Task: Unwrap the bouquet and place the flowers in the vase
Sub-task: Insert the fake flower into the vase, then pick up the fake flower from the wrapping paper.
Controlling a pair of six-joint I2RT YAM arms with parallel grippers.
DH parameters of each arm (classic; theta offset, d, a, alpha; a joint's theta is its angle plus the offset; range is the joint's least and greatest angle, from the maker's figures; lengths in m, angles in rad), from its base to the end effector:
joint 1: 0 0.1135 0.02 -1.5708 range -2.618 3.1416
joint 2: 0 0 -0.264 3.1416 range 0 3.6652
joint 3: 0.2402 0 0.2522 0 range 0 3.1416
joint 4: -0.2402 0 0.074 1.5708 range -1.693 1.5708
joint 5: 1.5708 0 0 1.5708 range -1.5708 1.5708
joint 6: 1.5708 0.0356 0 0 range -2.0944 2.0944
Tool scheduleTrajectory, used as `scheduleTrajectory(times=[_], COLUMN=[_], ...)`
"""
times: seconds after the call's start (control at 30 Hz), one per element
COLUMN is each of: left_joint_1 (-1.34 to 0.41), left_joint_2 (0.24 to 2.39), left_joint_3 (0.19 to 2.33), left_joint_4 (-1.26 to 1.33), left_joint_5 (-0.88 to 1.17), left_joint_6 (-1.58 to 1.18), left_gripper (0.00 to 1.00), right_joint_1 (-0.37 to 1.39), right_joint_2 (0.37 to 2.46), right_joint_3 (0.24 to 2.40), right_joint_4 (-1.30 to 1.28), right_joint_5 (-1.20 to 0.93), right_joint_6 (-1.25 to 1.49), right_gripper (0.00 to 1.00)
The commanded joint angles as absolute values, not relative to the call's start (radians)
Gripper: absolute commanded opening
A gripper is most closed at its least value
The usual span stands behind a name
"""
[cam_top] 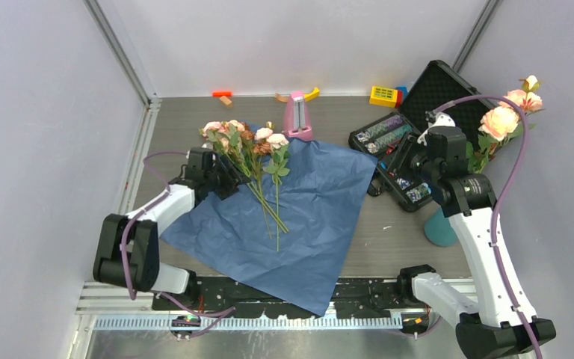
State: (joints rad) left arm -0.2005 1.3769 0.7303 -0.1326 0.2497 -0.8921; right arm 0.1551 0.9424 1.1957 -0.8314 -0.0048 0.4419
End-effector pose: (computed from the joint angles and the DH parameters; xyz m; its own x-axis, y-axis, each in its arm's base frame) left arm 0.2707 -0.0640 0.1966 -0.7166 -0.6240 -0.3115 -0.3067 0.6831 -0.6628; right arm 0.1765 0.0278 0.3866 -0.5558 0.3460 -0.7559 0.0877 0.9286 0.3605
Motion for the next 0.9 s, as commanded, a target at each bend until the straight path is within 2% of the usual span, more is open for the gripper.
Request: scheduleTrajectory(times=[0.0, 0.23, 0.87], left_joint_1=[-0.190, -0.187, -0.176], left_joint_2=[1.450, 1.495, 1.639], left_joint_3=[0.738, 0.733, 0.813], left_joint_4=[0.036, 0.063, 0.097], left_joint_5=[0.195, 0.114, 0.107], left_joint_6=[-0.962, -0.957, -0.901], left_gripper=[0.52, 0.43, 0.40], right_joint_1=[0.164, 0.172, 0.230], right_joint_2=[0.947, 0.983, 1.015], right_joint_3=[1.202, 1.204, 1.203], right_joint_4=[-0.752, -0.717, -0.710], right_joint_5=[-0.054, -0.057, -0.028], right_joint_6=[0.427, 0.419, 0.393], right_gripper=[0.46, 0.44, 0.43])
